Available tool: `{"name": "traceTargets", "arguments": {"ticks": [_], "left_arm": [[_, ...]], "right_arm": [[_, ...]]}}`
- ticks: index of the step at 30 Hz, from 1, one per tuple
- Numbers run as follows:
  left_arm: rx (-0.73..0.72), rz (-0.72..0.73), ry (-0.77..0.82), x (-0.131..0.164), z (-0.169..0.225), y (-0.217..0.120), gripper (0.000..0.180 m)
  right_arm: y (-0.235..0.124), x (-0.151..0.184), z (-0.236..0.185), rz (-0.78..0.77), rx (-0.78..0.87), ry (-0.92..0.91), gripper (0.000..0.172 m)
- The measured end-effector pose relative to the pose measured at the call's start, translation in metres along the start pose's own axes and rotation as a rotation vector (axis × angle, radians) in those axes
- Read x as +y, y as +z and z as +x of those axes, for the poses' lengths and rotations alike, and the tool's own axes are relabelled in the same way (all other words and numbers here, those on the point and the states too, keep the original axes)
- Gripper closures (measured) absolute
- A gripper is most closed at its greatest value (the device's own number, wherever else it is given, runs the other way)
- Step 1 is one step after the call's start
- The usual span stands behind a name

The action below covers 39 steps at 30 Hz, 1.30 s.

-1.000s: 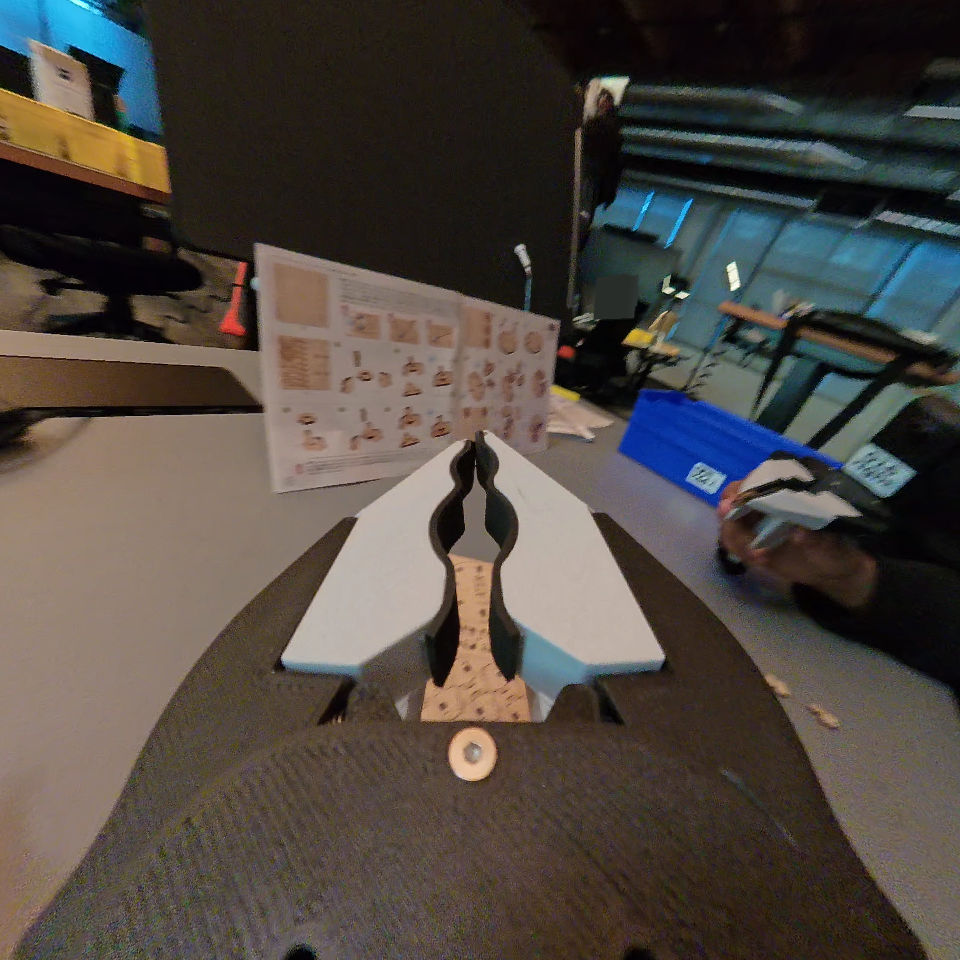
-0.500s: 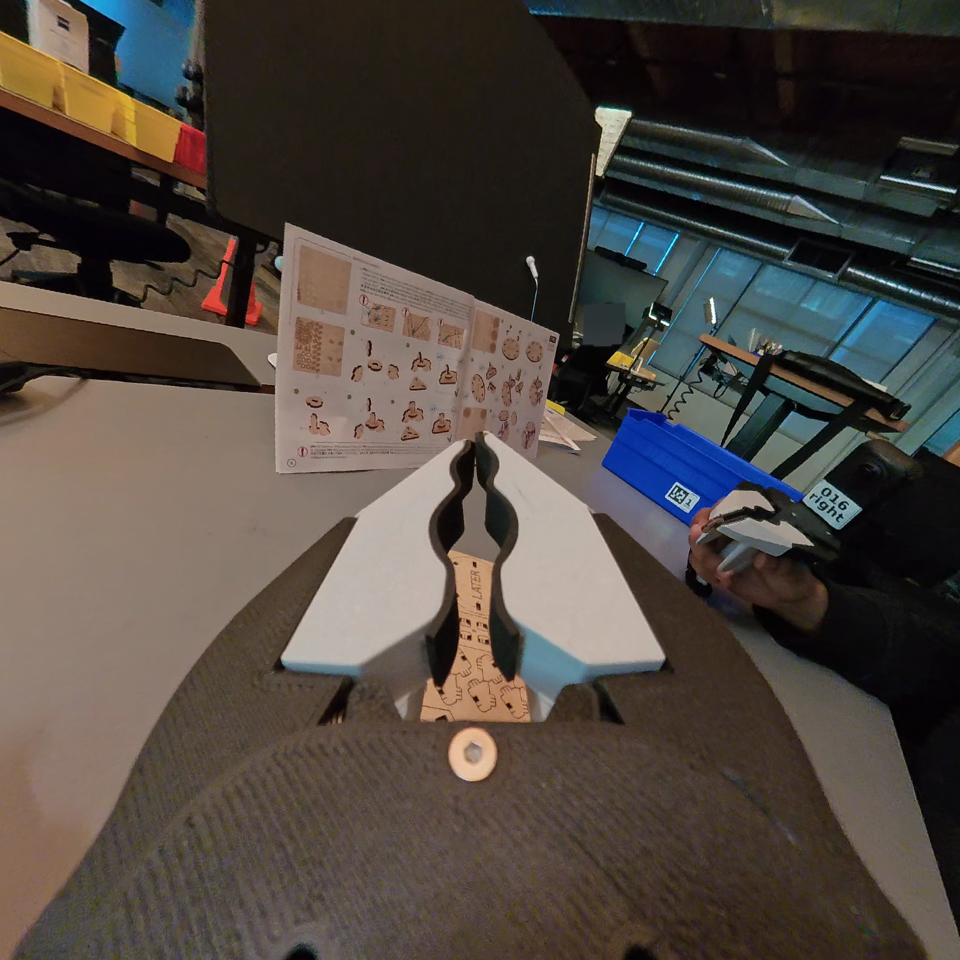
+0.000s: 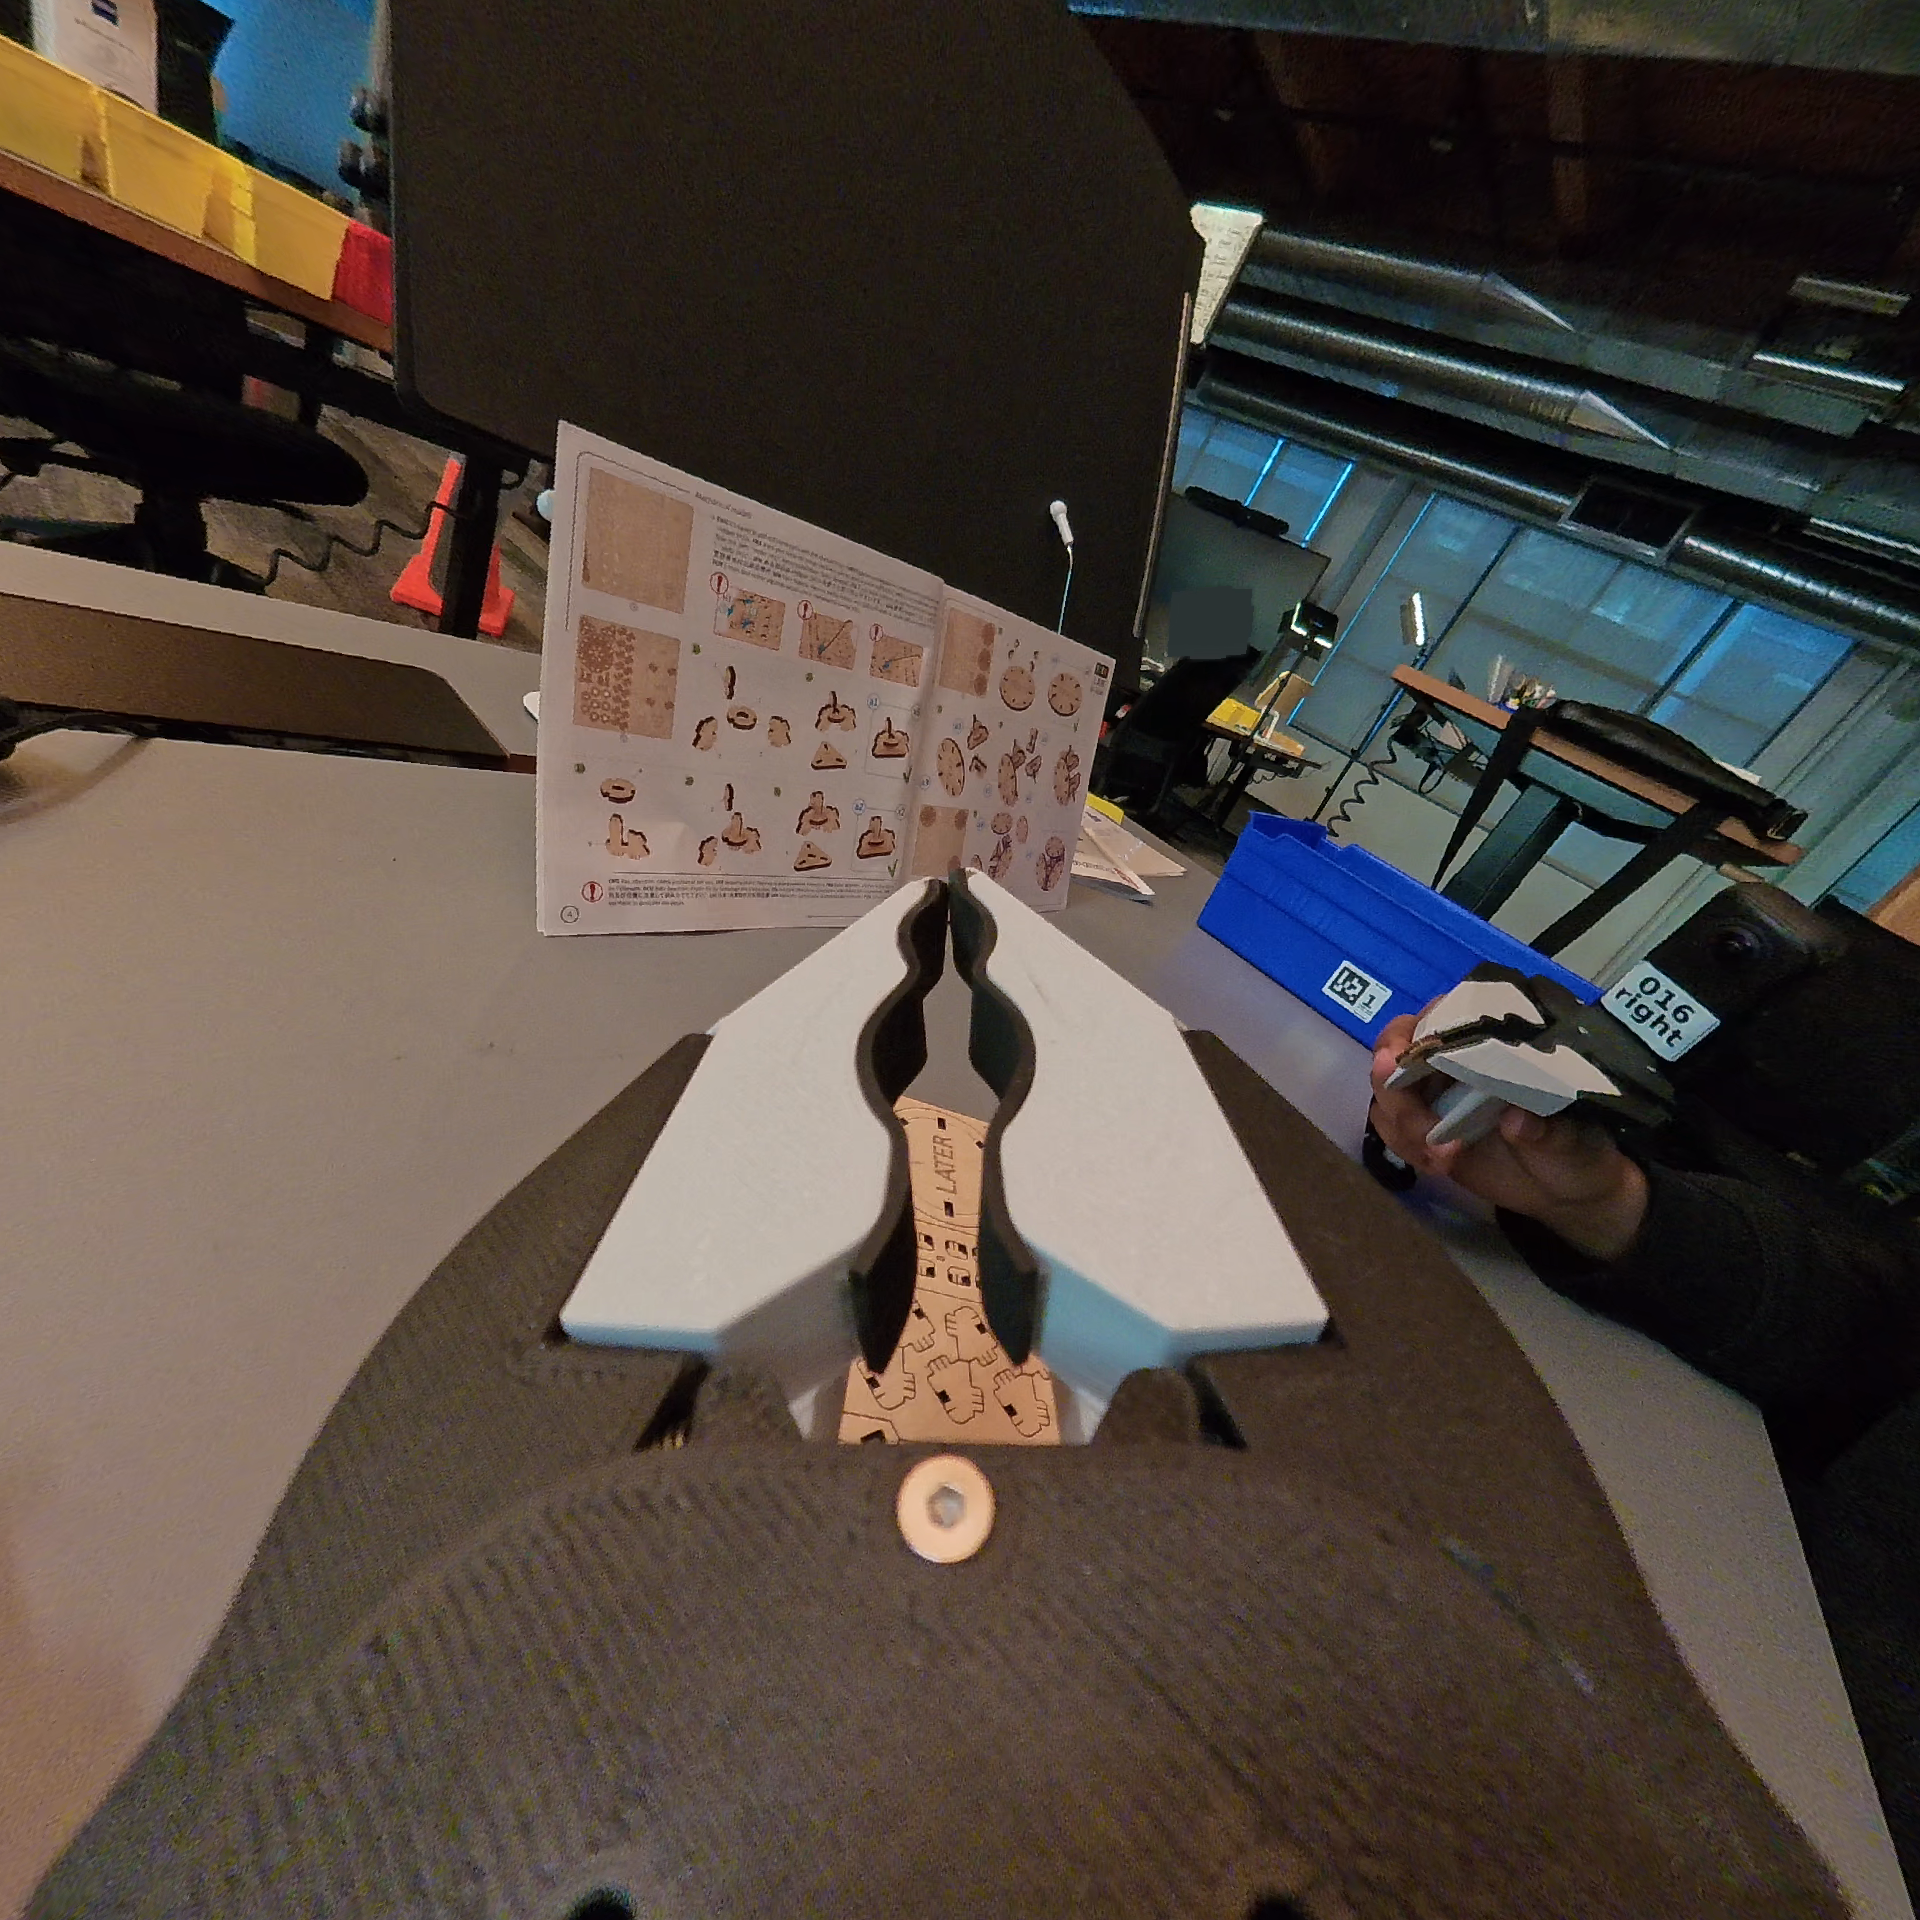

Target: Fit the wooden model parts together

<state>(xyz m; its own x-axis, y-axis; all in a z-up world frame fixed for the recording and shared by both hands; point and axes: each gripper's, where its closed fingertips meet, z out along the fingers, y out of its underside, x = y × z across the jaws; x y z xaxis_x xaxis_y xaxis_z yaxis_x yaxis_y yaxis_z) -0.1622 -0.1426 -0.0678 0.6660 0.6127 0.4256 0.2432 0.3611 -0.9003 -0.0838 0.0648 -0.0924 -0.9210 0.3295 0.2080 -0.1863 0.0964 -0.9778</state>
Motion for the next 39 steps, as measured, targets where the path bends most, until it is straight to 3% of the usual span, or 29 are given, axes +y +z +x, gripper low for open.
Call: {"name": "traceTargets", "arguments": {"ticks": [39], "left_arm": [[0.023, -0.043, -0.035, 0.0096, 0.0014, 0.0053, 0.178]], "right_arm": [[0.0022, 0.0024, -0.0041, -0.02, -0.004, -0.031, 0.171]]}}
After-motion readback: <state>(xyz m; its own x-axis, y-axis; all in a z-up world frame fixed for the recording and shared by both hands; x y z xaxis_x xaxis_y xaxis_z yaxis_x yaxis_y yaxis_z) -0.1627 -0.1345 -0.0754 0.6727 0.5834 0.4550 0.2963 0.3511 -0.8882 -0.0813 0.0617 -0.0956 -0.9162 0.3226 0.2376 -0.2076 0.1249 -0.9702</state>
